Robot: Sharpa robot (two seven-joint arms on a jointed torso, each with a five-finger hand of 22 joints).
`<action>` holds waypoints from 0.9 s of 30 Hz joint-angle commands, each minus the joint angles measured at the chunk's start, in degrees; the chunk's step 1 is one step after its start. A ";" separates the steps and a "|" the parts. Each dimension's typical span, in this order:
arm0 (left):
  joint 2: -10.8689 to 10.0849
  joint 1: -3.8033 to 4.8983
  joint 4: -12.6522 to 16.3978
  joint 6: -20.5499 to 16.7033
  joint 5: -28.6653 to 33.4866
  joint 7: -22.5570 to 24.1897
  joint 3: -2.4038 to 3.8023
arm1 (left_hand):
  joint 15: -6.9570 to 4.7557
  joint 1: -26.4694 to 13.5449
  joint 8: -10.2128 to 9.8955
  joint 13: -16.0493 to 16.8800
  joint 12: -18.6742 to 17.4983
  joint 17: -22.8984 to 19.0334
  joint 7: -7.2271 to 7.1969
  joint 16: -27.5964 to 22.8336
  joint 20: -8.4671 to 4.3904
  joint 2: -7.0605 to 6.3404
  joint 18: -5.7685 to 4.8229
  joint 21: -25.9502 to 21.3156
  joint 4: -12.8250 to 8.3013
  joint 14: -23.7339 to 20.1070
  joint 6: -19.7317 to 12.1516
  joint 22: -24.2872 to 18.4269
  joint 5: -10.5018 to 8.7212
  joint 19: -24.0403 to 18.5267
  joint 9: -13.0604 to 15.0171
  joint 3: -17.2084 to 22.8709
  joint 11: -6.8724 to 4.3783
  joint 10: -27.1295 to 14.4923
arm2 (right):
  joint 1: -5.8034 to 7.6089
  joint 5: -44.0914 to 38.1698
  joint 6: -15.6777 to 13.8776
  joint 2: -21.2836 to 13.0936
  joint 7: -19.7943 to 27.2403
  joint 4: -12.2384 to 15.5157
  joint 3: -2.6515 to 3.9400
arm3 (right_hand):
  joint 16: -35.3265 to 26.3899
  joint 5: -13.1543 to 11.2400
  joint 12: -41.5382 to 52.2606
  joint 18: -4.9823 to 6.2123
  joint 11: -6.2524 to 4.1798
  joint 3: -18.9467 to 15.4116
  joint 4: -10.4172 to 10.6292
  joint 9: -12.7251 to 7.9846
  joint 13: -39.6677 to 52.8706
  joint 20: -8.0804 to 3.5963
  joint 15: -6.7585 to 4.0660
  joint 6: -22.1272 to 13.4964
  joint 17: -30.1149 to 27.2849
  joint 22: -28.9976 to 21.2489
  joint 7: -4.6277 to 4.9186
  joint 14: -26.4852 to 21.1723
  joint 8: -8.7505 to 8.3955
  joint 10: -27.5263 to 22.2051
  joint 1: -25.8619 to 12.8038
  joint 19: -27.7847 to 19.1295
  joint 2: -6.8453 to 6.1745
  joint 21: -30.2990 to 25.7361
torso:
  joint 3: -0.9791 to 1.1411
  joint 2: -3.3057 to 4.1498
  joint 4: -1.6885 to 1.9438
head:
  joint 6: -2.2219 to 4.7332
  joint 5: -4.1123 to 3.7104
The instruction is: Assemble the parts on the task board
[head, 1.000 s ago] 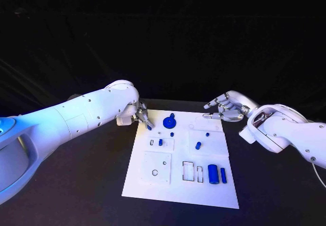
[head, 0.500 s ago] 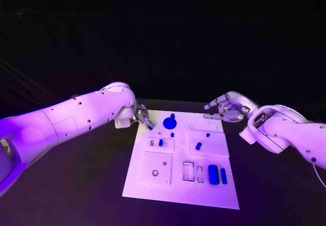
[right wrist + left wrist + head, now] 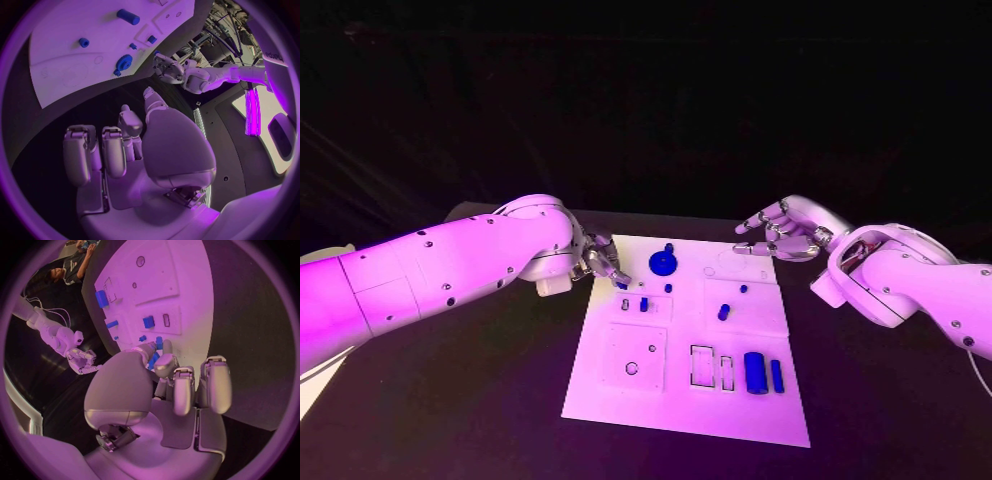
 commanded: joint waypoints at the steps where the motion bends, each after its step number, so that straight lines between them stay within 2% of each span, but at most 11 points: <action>1: -0.57 -0.58 1.68 -2.88 -2.86 1.15 -0.01 | -0.06 -0.01 0.25 0.13 0.35 15.08 -0.23 0.18 -0.20 -0.68 -0.88 0.29 -7.40 6.13 0.84 8.23 0.28 3.77 0.04 7.85 -0.11 0.52 | -0.05 -0.84 0.70 -0.02 0.20 0.06 -0.01 | -0.19 0.19 -0.23 -0.26 -0.12 -0.33 -0.11 0.06 -0.03 0.06 0.05 0.42 9.29 6.97 -0.12 4.71 0.17 -0.47 -0.19 1.44 0.55 -0.16 | -0.08 0.00 0.10 | -0.14 0.07; 8: -0.94 -2.13 3.32 -3.53 -5.74 1.79 -0.03 | -0.07 -0.08 0.27 0.29 0.48 15.08 -0.25 0.18 -0.21 -0.77 -0.90 0.35 -7.44 6.13 0.90 8.30 0.29 3.80 0.04 7.99 -0.13 0.64 | -0.13 -0.85 0.71 0.06 0.27 0.04 -0.02 | -0.16 0.25 -0.24 -0.26 -0.12 -0.35 -0.09 0.06 -0.04 0.06 0.05 0.43 9.35 6.98 -0.12 4.73 0.17 -0.47 -0.17 1.45 0.59 -0.15 | -0.08 0.16 -0.20 | -0.23 0.25; 13: -0.78 -2.90 3.41 -3.35 -7.10 1.90 -0.03 | -0.09 -0.19 0.31 0.49 0.64 15.08 -0.28 0.18 -0.22 -0.87 -0.92 0.42 -7.50 6.13 0.99 8.38 0.30 3.84 0.04 8.18 -0.16 0.78 | -0.21 -0.86 0.71 0.03 0.30 0.03 -0.02 | -0.16 0.25 -0.24 -0.26 -0.12 -0.35 -0.09 0.06 -0.04 0.06 0.05 0.43 9.35 6.98 -0.12 4.73 0.17 -0.47 -0.17 1.45 0.59 -0.15 | -0.07 0.15 -0.16 | -0.47 0.05; 19: -0.42 -3.36 3.19 -2.48 -7.85 1.84 -0.03 | -0.09 -0.19 0.31 0.49 0.64 15.08 -0.28 0.18 -0.22 -0.87 -0.92 0.42 -7.50 6.13 0.99 8.38 0.30 3.84 0.04 8.18 -0.16 0.78 | -0.27 -0.86 0.70 0.02 0.35 0.05 -0.02 | -0.16 0.25 -0.24 -0.26 -0.12 -0.35 -0.09 0.06 -0.04 0.06 0.05 0.43 9.35 6.98 -0.12 4.73 0.17 -0.47 -0.17 1.45 0.59 -0.15 | -0.01 0.09 -0.08 | -0.64 0.02; 27: -0.21 -3.55 2.59 -0.95 -8.93 1.04 -0.02 | -0.10 -0.27 0.33 0.51 0.66 15.08 -0.30 0.18 -0.23 -0.99 -0.91 0.41 -7.57 6.13 1.06 8.37 0.29 3.83 0.04 8.35 -0.19 0.83 | -0.32 -0.06 0.87 0.01 0.32 0.04 -0.02 | -0.16 0.25 -0.24 -0.26 -0.12 -0.35 -0.09 0.06 -0.04 0.06 0.05 0.43 9.35 6.98 -0.12 4.73 0.17 -0.47 -0.17 1.45 0.59 -0.15 | 0.01 0.06 -0.08 | -0.79 0.11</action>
